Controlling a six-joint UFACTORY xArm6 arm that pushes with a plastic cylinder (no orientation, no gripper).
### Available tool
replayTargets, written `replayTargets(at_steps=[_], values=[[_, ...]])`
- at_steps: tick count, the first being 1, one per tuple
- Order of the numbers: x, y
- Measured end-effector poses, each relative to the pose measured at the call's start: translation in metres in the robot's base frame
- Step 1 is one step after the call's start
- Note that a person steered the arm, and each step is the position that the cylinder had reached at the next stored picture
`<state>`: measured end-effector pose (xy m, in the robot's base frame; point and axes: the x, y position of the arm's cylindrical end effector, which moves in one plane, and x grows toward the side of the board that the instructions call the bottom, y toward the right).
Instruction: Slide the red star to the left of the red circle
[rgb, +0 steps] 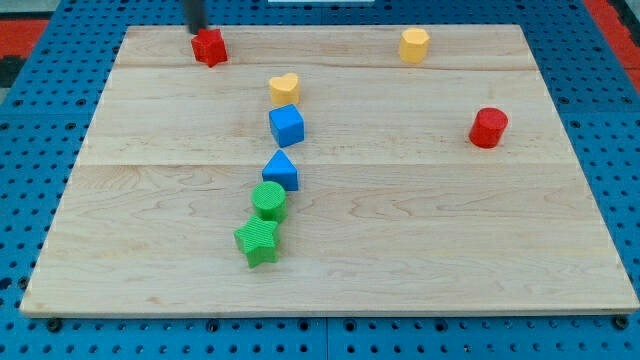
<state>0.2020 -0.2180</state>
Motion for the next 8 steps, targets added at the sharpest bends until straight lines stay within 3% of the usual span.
replayTargets(at_steps=[1, 2, 5, 6, 7, 8], values=[[0.036, 0.024], [0.037, 0.162], [-0.008, 0.218], [0.033, 0.252], [0.078, 0.244], [0.064, 0.231]])
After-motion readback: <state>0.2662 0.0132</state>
